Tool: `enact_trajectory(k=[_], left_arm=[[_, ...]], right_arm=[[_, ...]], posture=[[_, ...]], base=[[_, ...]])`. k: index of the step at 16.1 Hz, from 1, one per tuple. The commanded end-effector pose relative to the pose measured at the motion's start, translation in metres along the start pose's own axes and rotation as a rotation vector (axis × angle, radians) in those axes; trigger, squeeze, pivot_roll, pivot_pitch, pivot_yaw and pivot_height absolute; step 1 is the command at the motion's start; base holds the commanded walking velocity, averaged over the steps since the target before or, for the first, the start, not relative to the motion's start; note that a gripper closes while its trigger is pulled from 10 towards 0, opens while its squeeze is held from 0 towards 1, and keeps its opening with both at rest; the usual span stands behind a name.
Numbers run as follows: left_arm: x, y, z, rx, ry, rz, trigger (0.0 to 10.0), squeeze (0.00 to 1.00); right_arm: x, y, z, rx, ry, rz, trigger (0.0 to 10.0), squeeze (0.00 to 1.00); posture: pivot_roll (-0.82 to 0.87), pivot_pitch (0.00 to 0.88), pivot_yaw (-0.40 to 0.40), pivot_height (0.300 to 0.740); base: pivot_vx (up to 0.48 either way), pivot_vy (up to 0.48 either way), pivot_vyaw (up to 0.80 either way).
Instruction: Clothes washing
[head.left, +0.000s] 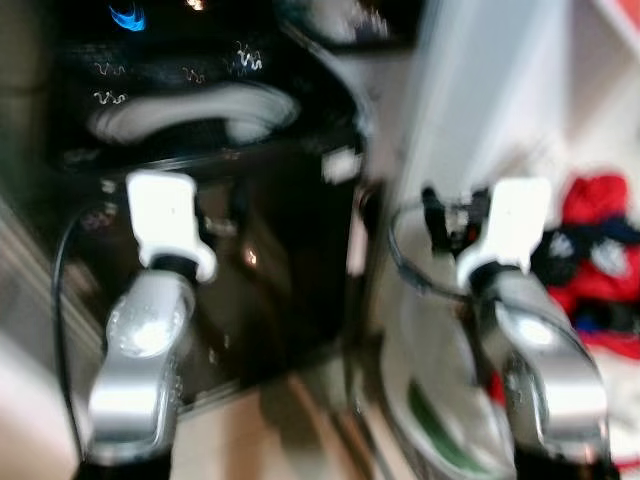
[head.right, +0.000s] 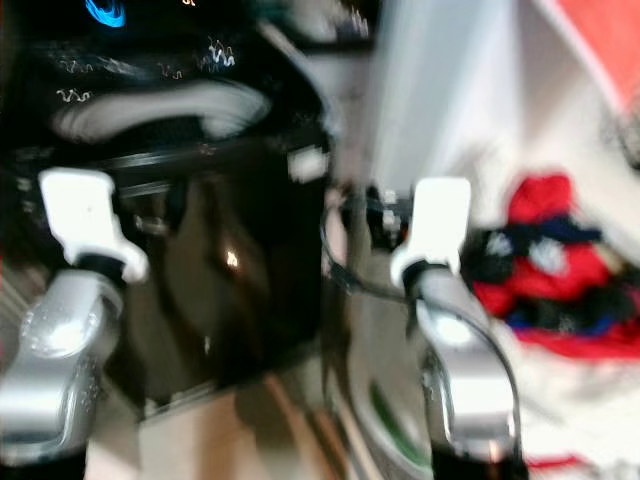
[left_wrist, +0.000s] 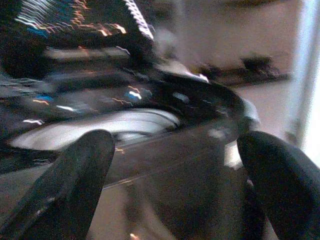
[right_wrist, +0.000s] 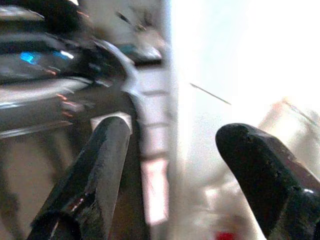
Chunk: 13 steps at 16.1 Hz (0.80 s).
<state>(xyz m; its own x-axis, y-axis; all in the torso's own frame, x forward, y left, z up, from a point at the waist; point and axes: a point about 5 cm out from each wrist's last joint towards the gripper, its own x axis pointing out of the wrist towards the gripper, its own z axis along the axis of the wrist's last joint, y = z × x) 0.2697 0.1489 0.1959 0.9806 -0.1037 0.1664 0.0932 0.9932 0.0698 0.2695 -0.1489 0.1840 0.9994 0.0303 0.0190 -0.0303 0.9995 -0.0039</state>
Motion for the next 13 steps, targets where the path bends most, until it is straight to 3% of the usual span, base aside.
enact_trajectory(k=[1,4,8,11,13], left_arm=[[-0.0009,0.0061,0.0043,0.012,-0.012,0.013,10.0,0.0],[-0.0021,0.0072,0.006,0.016,-0.023,-0.003,10.0,0.0],[-0.0014,0.0088,0.004,0.029,-0.016,-0.016,10.0,0.0],[0.0,0.0083,0.004,0.037,-0.011,-0.031,10.0,0.0],[0.0015,0.0076,0.0036,0.041,-0.007,-0.038,10.0,0.0]], right_arm=[[0.0016,0.0069,0.0078,0.017,-0.03,0.036,10.0,0.0],[-0.001,0.0091,0.0106,-0.013,-0.045,0.064,10.0,0.0],[-0.0026,0.0098,0.0099,0.013,-0.036,0.067,10.0,0.0],[-0.0037,0.0097,0.0098,0.025,-0.028,0.062,10.0,0.0],[-0.0042,0.0088,0.0094,0.028,-0.024,0.055,10.0,0.0]], posture=[[-0.05,0.0,0.008,0.74],[-0.05,0.0,0.009,0.74],[-0.06,0.0,0.013,0.74],[-0.06,0.0,0.017,0.74],[-0.06,0.0,0.021,0.74]], base=[[0.428,0.0,-0.46],[0.129,0.0,0.0],[0.0,0.0,0.0],[0.0,0.341,0.0],[0.0,0.441,-0.8]])
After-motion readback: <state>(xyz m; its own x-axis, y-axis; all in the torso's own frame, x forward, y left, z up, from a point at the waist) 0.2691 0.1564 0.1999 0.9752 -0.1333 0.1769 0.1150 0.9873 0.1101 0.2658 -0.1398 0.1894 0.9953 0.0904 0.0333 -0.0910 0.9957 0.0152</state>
